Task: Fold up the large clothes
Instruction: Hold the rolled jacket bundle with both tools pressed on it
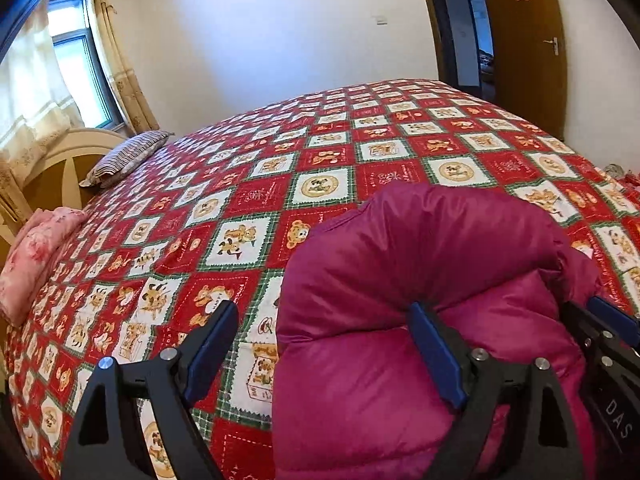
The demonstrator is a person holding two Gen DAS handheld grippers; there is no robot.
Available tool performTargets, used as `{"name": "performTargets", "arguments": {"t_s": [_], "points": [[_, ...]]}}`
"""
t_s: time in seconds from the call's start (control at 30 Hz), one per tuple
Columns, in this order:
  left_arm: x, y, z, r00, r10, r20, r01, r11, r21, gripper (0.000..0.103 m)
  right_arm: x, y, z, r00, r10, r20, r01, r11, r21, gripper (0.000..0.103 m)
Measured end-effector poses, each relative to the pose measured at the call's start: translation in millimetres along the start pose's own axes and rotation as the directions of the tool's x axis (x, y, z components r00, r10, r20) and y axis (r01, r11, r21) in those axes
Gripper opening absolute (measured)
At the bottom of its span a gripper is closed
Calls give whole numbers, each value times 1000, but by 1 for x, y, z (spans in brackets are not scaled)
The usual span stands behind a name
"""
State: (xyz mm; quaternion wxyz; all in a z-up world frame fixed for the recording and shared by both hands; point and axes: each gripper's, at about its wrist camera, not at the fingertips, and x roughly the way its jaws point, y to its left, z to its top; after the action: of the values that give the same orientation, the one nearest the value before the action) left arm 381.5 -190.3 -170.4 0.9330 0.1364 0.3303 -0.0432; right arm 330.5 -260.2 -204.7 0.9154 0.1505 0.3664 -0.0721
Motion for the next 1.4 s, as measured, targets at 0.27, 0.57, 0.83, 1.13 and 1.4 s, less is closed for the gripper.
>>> {"name": "performTargets", "arguments": {"t_s": [0.27, 0.57, 0.83, 1.13, 1.4], "points": [[19, 4, -8, 999, -27, -41, 25, 999, -43, 95, 9, 1, -5, 1000, -11, -1, 11, 1000, -3, 36], [24, -2, -11, 998, -8, -54, 6, 1000, -27, 97, 15, 4, -7, 999, -49, -19, 48, 998, -30, 36], [27, -2, -13, 998, -1, -63, 0, 1000, -20, 97, 19, 6, -9, 997, -76, -21, 75, 996, -50, 36], [31, -1, -14, 997, -8, -74, 6, 1000, -25, 98, 22, 10, -10, 995, -95, -25, 93, 993, -70, 36], [31, -2, -15, 997, -1, -75, 0, 1000, -20, 98, 23, 10, -10, 995, -97, -25, 95, 993, -72, 36]]}}
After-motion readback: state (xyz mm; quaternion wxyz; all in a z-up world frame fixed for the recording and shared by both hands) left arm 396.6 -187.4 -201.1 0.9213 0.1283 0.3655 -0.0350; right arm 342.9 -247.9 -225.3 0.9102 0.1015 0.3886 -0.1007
